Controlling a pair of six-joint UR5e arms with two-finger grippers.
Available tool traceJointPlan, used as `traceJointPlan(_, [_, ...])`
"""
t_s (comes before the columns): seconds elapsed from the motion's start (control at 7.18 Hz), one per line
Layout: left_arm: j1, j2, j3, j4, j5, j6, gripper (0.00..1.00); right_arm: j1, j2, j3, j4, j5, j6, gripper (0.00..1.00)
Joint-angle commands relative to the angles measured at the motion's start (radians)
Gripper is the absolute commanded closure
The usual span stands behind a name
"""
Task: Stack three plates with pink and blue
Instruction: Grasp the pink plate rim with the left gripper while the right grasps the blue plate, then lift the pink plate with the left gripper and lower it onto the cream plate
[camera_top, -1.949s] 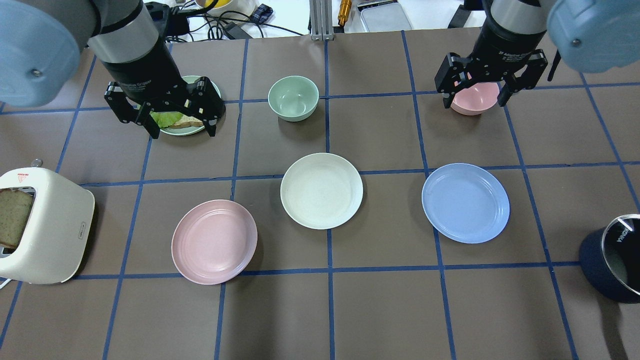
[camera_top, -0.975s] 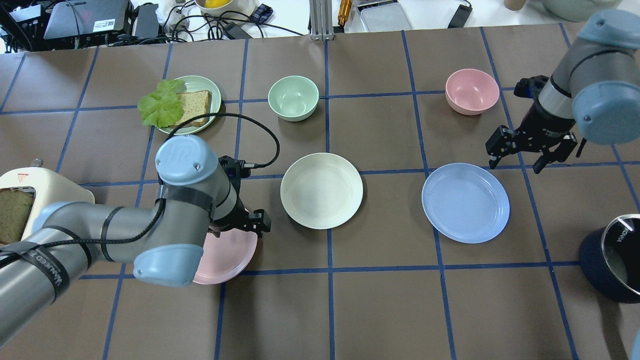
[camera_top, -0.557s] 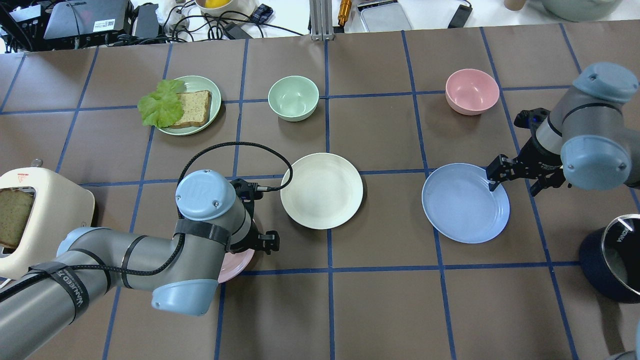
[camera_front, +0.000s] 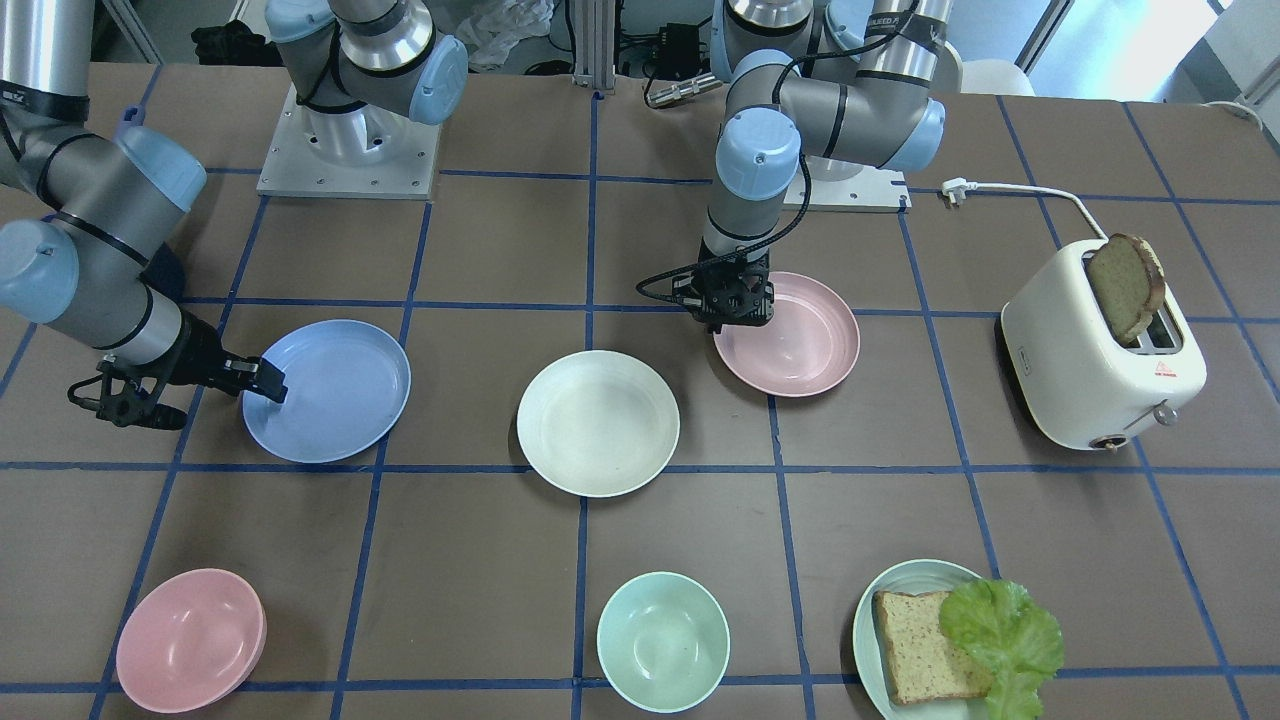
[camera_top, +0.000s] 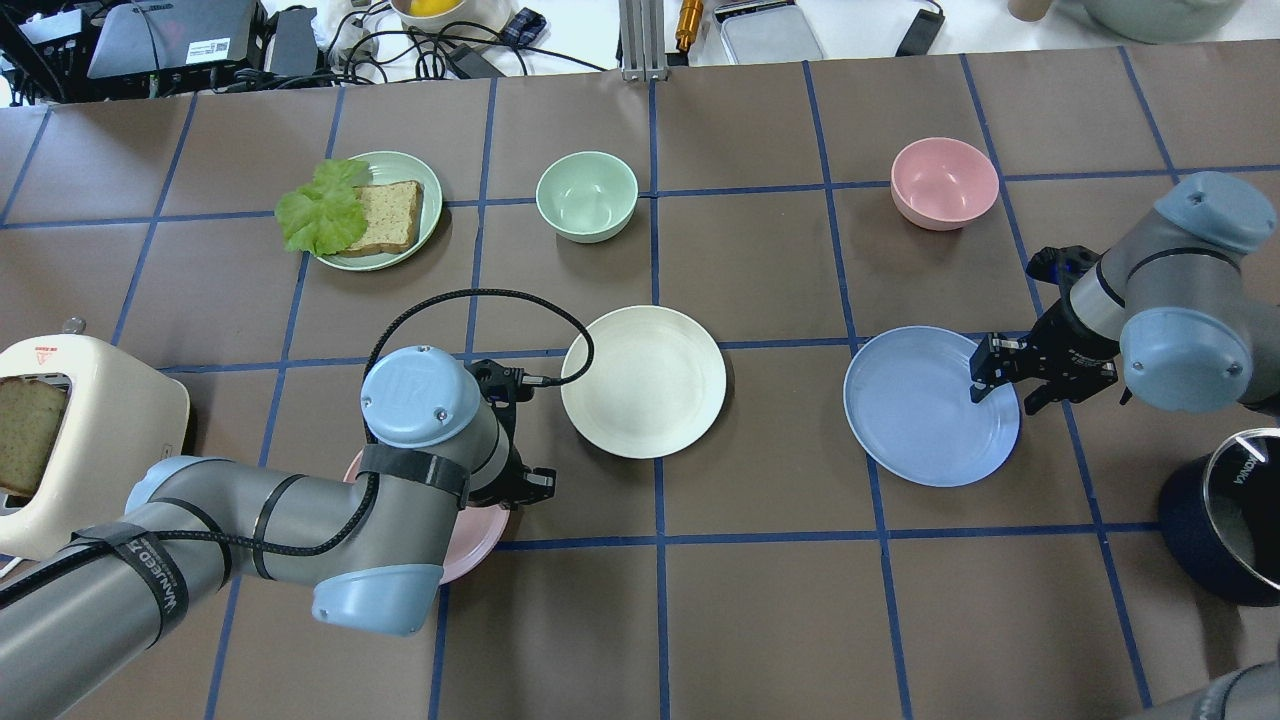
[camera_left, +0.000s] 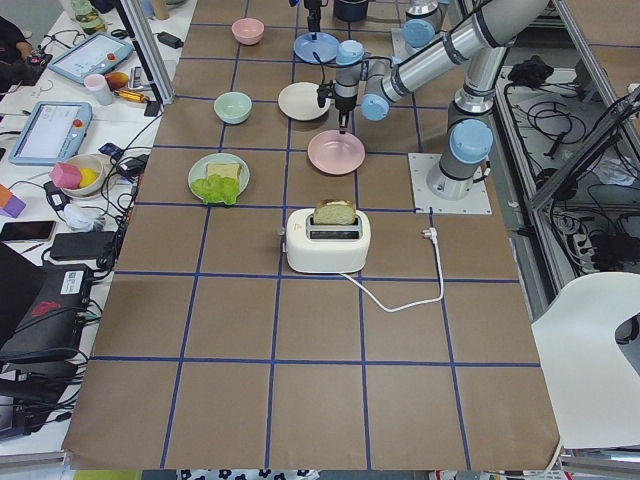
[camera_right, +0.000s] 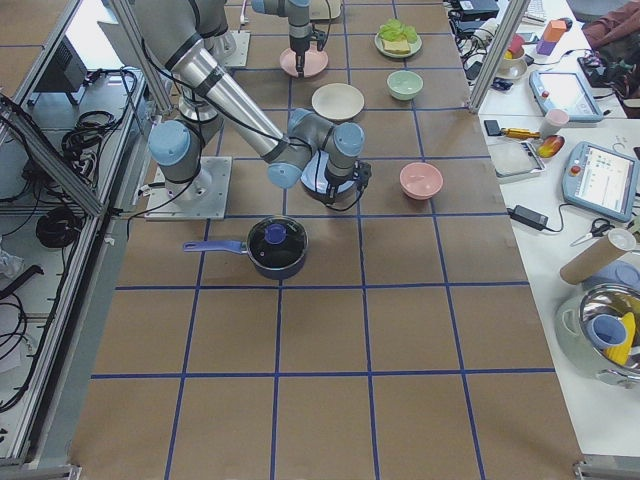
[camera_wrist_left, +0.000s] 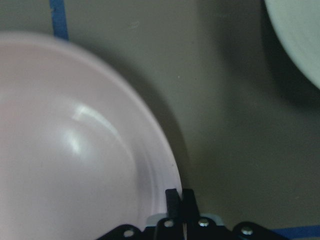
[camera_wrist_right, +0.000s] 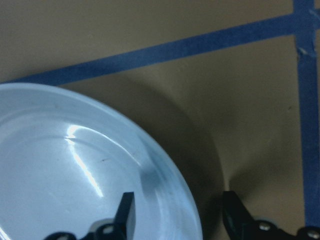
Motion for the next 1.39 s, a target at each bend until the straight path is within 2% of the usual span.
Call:
traceJointPlan(0.0, [0.001, -0.001, 0.019, 0.036, 0.039, 0.007, 1.00, -0.003, -0.003, 0.008, 0.001, 0.004, -0.012, 1.00])
traceJointPlan(0.14, [0.001, -0.005, 0.072, 0.033, 0.075, 0.009, 1.00, -0.003, -0.007, 0.004, 0.001, 0.002, -0.026, 1.00])
traceJointPlan(0.28, [0.001, -0.007, 0.161, -0.040, 0.075, -0.010, 1.00, -0.003, -0.018, 0.004, 0.001, 0.002, -0.030, 1.00])
traceJointPlan(0.56, [-0.010, -0.037, 0.384, -0.270, 0.063, -0.109, 1.00, 0.002, -0.078, -0.007, 0.014, 0.002, -0.030, 1.00])
traceJointPlan(0.7, [-0.025, -0.063, 0.466, -0.330, 0.041, -0.150, 1.00, 0.000, -0.078, -0.022, 0.016, 0.002, -0.038, 1.00])
traceJointPlan(1.25, [-0.201, -0.223, 0.663, -0.358, 0.032, -0.390, 1.00, -0.003, -0.031, -0.209, 0.168, -0.002, -0.058, 1.00])
